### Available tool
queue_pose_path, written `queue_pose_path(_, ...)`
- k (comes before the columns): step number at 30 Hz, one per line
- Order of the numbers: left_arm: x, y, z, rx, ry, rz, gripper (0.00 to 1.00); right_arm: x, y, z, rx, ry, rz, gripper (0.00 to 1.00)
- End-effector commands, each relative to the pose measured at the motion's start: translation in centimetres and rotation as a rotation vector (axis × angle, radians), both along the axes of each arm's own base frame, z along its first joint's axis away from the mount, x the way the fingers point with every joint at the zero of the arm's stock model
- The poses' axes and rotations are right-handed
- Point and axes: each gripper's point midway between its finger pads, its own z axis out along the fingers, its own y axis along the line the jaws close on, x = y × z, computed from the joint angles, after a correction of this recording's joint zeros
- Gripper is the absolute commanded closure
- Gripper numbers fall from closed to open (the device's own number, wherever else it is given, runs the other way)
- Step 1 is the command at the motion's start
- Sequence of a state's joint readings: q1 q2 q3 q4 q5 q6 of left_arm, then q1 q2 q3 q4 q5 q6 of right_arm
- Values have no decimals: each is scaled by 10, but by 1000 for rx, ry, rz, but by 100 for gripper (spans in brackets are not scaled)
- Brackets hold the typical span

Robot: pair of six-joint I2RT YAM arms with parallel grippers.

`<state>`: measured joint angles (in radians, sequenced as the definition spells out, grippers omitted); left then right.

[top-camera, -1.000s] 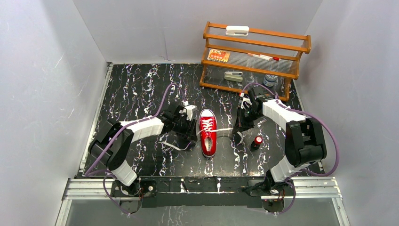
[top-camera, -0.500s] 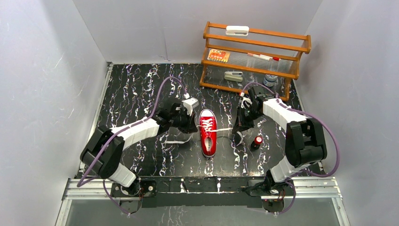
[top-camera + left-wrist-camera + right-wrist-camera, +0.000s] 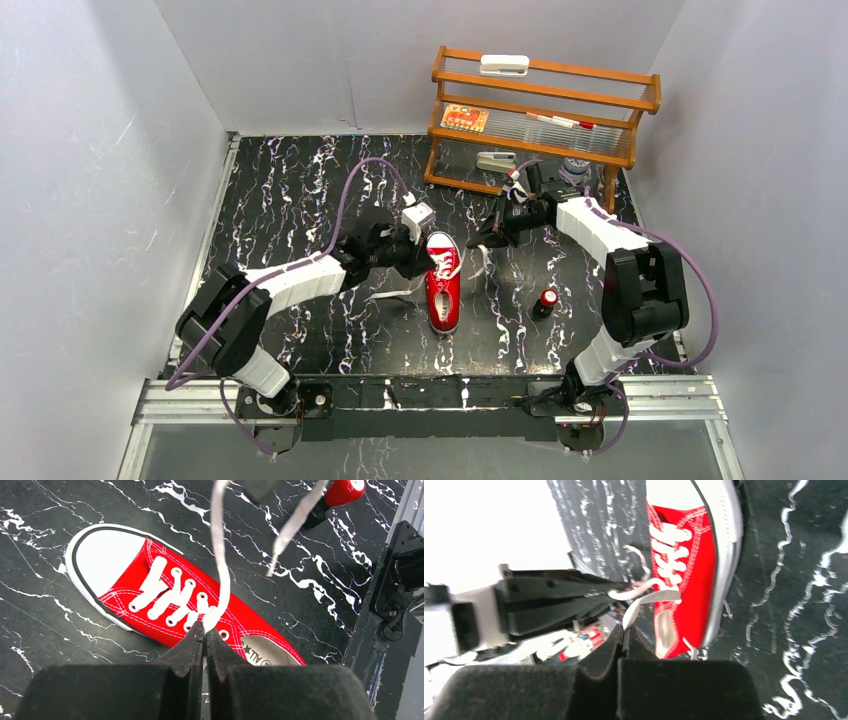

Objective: Tie the shoes

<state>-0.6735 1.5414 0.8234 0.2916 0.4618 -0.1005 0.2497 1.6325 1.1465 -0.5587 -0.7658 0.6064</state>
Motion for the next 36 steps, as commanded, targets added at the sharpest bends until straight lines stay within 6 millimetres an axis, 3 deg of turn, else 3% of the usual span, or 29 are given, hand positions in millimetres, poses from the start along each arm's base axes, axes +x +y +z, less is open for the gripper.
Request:
queue_pose_path(1, 2, -5, 15, -58, -89, 20, 100, 28, 28, 33, 221, 74, -156, 100)
queue_pose_path(4, -3, -4, 11, -62, -88, 23, 100, 43, 43, 46, 305, 111, -277, 100)
queue_pose_path(9, -11, -1, 3, -61, -85, 24, 100, 61, 54, 41, 279, 165, -419, 100)
queue_pose_path(14, -10, 9, -5, -3, -31, 86, 100, 66, 42, 34, 213, 166, -522, 100)
queue_pose_path(23, -11, 41, -29, 84, 65, 286, 100, 8, -22, -31, -186, 92, -400, 100)
queue_pose_path(27, -15, 44, -32, 77, 59, 280, 100, -6, -38, -56, -291, 83, -318, 100)
queue_pose_path(30, -19, 48, -47, 122, 92, 277, 100, -12, -48, -71, -330, 116, -310, 100)
queue_pose_path(36, -19, 71, -66, 156, 120, 417, 100, -27, -77, -97, -442, 188, -343, 100)
